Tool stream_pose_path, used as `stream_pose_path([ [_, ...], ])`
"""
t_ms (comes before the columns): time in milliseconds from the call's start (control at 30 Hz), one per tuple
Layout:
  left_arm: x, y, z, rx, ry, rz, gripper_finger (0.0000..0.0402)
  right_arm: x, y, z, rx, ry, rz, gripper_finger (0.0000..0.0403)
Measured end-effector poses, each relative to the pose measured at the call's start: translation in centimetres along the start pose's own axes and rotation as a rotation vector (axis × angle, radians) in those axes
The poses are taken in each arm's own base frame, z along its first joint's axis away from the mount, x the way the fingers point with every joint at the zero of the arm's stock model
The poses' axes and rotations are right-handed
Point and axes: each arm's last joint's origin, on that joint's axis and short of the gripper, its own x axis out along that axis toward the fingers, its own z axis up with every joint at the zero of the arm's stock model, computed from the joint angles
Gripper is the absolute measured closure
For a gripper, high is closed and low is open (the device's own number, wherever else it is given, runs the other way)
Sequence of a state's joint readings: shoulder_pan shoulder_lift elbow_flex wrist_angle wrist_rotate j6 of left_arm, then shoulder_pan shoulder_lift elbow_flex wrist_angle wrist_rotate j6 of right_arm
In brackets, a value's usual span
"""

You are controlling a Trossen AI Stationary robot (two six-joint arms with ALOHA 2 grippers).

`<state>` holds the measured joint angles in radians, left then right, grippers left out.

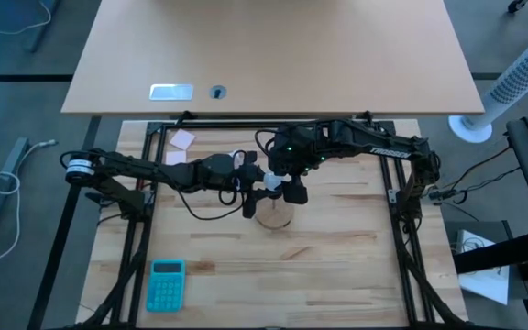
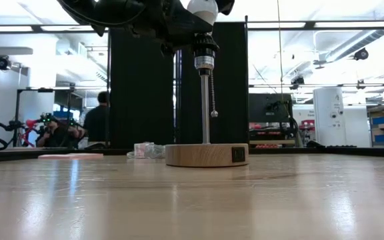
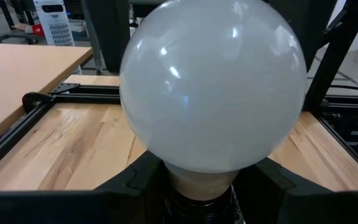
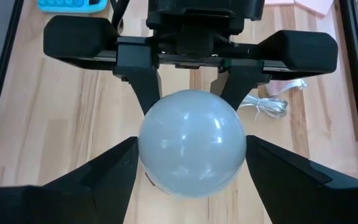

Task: Screw lightbulb
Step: Insert the lightbulb into the lamp

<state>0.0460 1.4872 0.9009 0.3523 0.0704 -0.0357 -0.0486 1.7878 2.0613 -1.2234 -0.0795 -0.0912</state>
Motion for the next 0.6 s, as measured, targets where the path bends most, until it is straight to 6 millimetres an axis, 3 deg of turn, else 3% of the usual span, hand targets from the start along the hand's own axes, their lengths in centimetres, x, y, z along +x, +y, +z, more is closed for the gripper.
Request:
stream_pose_path([
  [600,0.01,0.00,-0.03,0.000,0.003,0.000,0.0255,-0.61,0.12,0.44,-0.011,-0.034,-0.048,0.0085],
])
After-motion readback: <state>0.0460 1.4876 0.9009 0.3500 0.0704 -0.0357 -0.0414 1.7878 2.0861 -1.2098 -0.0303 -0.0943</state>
